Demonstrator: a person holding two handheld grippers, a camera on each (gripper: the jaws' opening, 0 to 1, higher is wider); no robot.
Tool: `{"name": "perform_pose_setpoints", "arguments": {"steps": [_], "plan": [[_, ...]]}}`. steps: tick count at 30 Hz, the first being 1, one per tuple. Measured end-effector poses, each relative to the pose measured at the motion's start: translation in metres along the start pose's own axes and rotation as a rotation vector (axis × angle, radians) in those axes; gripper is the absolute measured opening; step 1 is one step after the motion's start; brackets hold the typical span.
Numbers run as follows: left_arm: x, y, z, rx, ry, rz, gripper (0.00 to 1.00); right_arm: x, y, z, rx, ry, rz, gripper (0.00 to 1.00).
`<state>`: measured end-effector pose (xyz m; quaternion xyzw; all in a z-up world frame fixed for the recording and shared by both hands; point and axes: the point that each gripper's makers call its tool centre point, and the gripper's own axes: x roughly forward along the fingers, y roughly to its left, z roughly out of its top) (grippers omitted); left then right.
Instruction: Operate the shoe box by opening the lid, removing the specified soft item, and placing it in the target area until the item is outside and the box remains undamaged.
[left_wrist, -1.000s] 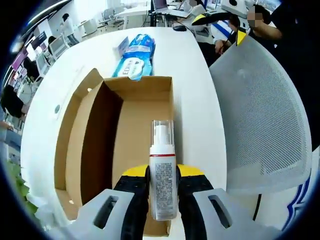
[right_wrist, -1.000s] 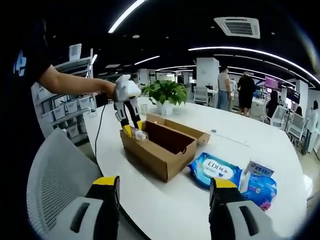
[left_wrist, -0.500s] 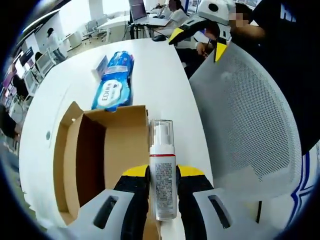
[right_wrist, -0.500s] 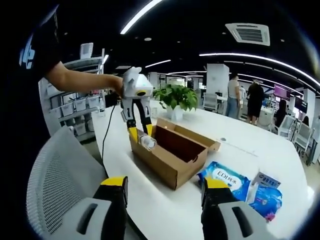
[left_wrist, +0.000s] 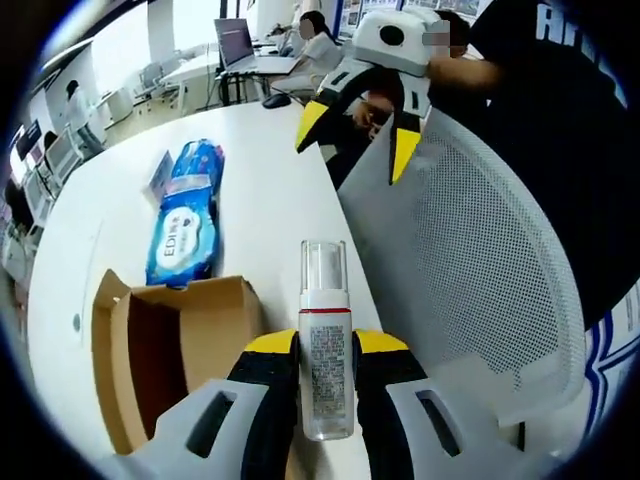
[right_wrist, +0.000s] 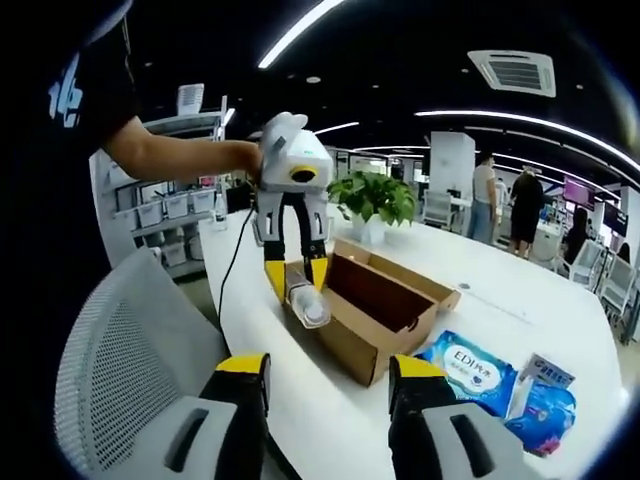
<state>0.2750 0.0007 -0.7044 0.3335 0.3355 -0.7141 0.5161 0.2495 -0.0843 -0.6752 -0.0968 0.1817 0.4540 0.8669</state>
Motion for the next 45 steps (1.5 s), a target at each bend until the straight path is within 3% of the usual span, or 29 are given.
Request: {"name": "perform_pose_setpoints", "arguments": {"steps": [6, 25, 45], "plan": [[0.004, -0.010, 0.017, 0.030, -0.029, -0.035, 0.19, 0.005, 0.007, 0.003, -0.020, -0.006, 0.027, 0.39], [0.019, -0.029, 0.051, 0.123, -0.094, -0.110, 0.19, 0.010, 0.024, 0.010, -0.063, -0.019, 0.082, 0.22], [0.028, -0.030, 0.057, 0.205, -0.116, -0.118, 0.20, 0.008, 0.029, 0.006, -0.117, 0.007, 0.094, 0.15]]}}
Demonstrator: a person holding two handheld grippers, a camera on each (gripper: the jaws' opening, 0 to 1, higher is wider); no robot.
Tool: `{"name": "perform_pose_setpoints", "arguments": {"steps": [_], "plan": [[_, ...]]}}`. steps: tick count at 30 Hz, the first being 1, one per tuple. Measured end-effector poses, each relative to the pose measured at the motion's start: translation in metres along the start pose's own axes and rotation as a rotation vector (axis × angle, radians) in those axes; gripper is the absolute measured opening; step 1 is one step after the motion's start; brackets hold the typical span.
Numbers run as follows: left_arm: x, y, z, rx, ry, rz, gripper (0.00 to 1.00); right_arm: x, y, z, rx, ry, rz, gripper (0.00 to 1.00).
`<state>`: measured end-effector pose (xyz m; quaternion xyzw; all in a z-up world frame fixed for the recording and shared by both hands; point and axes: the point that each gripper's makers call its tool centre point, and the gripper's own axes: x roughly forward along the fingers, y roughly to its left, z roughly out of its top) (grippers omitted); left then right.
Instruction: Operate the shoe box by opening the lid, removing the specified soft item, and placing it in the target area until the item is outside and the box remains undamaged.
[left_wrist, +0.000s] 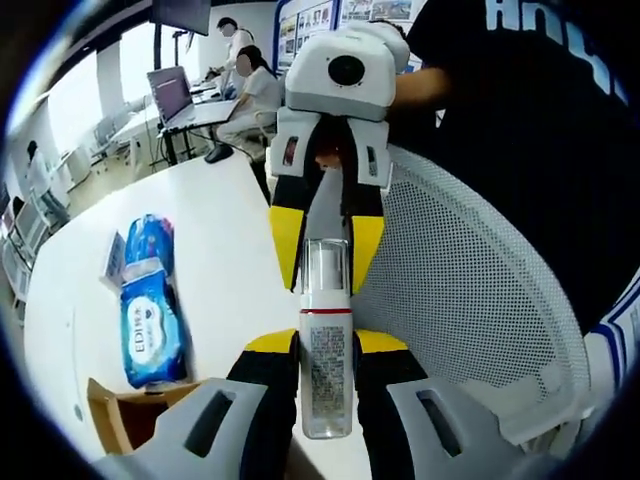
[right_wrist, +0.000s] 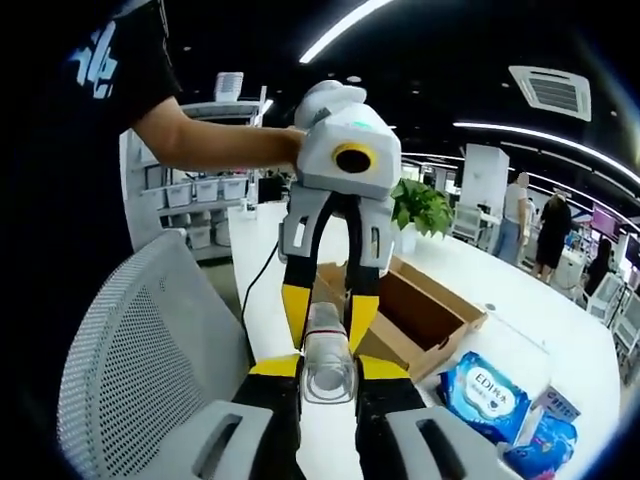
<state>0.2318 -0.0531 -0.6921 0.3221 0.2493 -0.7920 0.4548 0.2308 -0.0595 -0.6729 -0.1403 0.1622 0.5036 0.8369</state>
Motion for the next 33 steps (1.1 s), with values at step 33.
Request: {"name": "perform_pose_setpoints", "arguments": {"steps": [33], "plan": [[-0.015, 0.019, -0.015, -0.086, -0.071, 0.163, 0.34, 0.003, -0.012, -0.002, -0.036, 0.058, 0.047, 0.14]]}}
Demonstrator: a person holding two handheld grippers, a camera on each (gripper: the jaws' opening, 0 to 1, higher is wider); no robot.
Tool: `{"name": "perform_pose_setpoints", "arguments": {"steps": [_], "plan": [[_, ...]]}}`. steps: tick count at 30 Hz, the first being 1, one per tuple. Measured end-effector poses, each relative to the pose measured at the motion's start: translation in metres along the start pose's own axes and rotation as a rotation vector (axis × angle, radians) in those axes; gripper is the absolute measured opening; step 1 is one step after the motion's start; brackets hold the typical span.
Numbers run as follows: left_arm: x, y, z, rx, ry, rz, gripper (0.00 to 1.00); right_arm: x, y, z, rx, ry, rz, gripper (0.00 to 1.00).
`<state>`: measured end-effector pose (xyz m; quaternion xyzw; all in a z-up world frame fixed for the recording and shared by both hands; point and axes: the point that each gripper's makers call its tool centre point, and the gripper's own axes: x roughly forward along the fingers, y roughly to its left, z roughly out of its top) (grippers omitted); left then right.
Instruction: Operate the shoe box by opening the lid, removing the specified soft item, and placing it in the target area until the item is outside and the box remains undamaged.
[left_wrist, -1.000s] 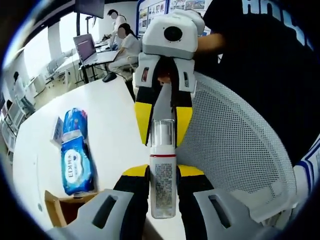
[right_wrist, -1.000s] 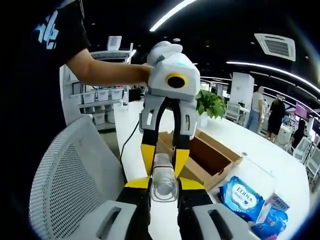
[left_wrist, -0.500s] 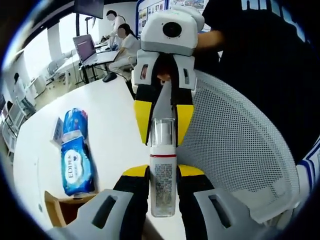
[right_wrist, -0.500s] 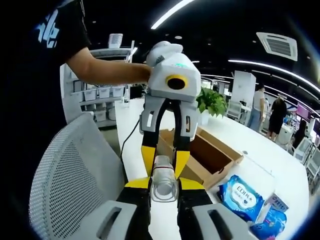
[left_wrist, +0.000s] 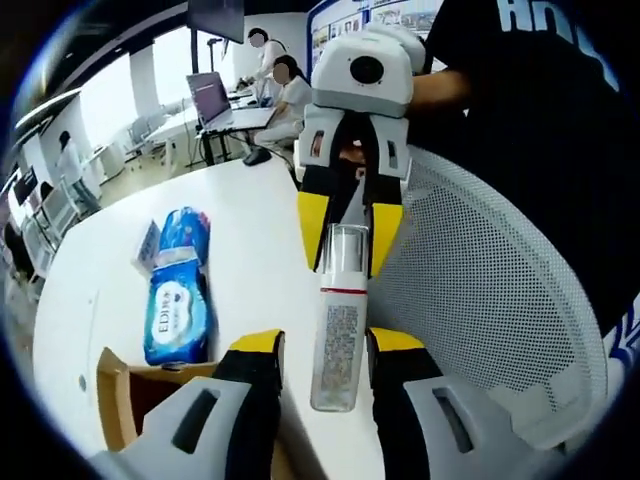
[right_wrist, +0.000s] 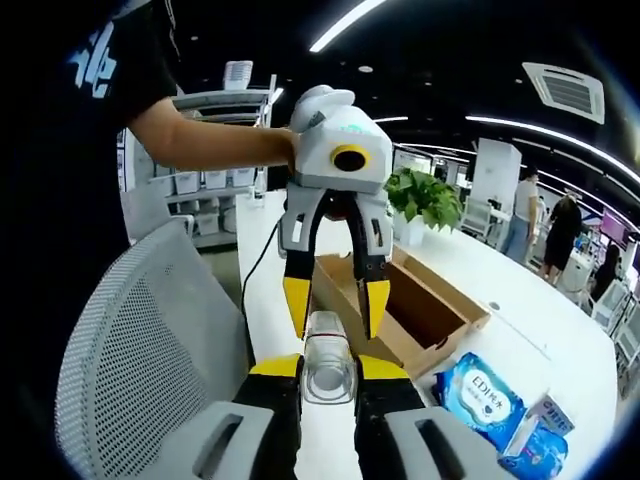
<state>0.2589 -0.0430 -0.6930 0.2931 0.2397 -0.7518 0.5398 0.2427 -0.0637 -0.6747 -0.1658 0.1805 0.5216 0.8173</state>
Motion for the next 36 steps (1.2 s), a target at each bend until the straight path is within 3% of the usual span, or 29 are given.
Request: {"name": "perform_pose_setpoints", "arguments": {"steps": [14, 18, 28, 36], "plan": [[-0.021, 0.009, -0.016, -0.170, -0.079, 0.169, 0.57, 0.000, -0.018, 0.000, -0.064, 0.057, 0.050, 0.14], [-0.030, 0.016, -0.020, -0.224, -0.119, 0.253, 0.64, -0.002, -0.027, -0.001, -0.085, 0.078, 0.058, 0.15], [-0.060, 0.022, -0.028, -0.334, -0.220, 0.433, 0.81, -0.008, -0.068, -0.006, -0.186, 0.166, 0.074, 0.15], [-0.075, 0.019, -0.039, -0.395, -0.237, 0.528, 0.91, -0.009, -0.103, -0.008, -0.260, 0.224, 0.082, 0.15]]}}
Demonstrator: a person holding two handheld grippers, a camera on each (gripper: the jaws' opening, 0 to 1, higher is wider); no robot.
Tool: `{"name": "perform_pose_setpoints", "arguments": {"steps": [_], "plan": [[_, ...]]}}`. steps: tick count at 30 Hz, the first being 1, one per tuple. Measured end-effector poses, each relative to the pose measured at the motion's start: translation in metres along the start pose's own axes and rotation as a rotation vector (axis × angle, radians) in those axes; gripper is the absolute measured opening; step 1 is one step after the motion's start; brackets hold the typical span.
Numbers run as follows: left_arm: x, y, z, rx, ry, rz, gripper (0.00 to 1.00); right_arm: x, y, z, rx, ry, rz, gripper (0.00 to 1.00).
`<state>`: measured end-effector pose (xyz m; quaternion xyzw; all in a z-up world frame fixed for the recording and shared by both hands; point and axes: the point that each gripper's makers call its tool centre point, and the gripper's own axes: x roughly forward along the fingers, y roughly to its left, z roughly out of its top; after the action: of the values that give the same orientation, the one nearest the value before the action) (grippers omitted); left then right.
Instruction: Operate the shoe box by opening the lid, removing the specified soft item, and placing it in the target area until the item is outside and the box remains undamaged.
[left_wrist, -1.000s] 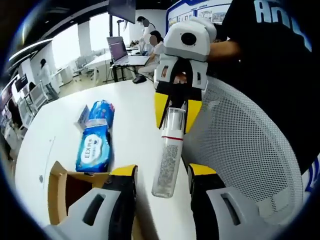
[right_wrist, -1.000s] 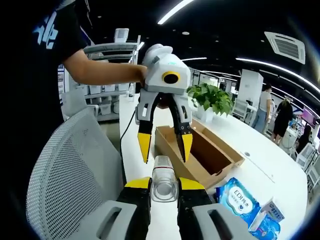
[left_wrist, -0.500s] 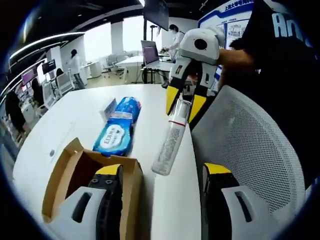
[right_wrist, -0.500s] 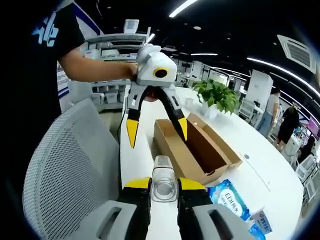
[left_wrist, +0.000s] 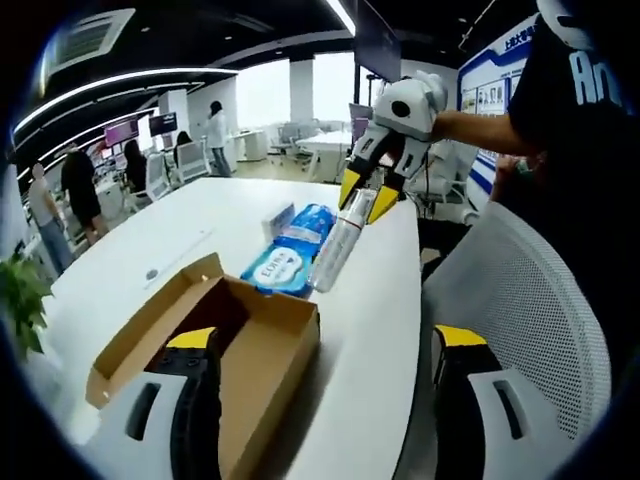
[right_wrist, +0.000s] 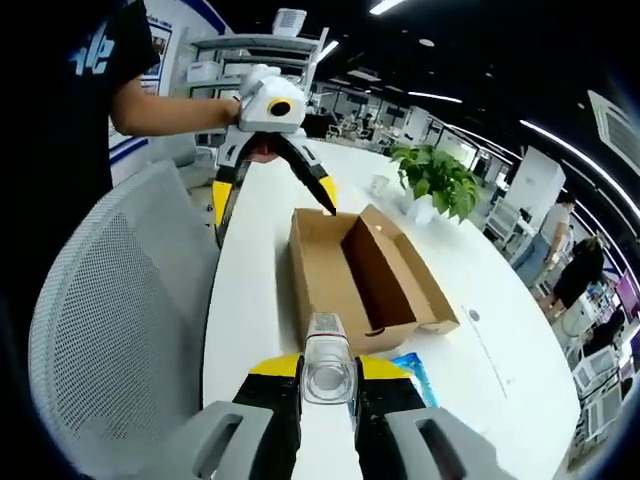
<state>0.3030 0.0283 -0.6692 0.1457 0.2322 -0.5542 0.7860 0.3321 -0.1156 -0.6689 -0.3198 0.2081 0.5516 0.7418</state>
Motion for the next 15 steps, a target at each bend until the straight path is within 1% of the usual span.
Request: {"name": "perform_pose_setpoints", "arguments": {"steps": [2, 6, 9, 12, 13, 15], "plan": [[-0.004, 0.001, 0.000, -0.011, -0.012, 0.021, 0.94, -0.001, -0.010, -0.003, -0.012, 0.016, 0.004, 0.15], [-0.012, 0.003, -0.003, -0.018, -0.005, 0.063, 0.99, -0.003, -0.029, -0.007, -0.049, 0.051, 0.014, 0.15], [-0.018, 0.005, -0.003, -0.029, -0.016, 0.087, 1.00, -0.004, -0.043, -0.012, -0.065, 0.083, 0.026, 0.15], [-0.026, 0.010, -0.004, -0.056, -0.042, 0.131, 1.00, -0.003, -0.060, -0.016, -0.080, 0.108, 0.028, 0.15], [-0.027, 0.010, -0.004, -0.058, -0.044, 0.137, 1.00, -0.003, -0.064, -0.017, -0.084, 0.117, 0.030, 0.15], [-0.033, 0.015, -0.005, -0.046, -0.049, 0.184, 1.00, -0.002, -0.072, -0.020, -0.098, 0.134, 0.033, 0.15]]}}
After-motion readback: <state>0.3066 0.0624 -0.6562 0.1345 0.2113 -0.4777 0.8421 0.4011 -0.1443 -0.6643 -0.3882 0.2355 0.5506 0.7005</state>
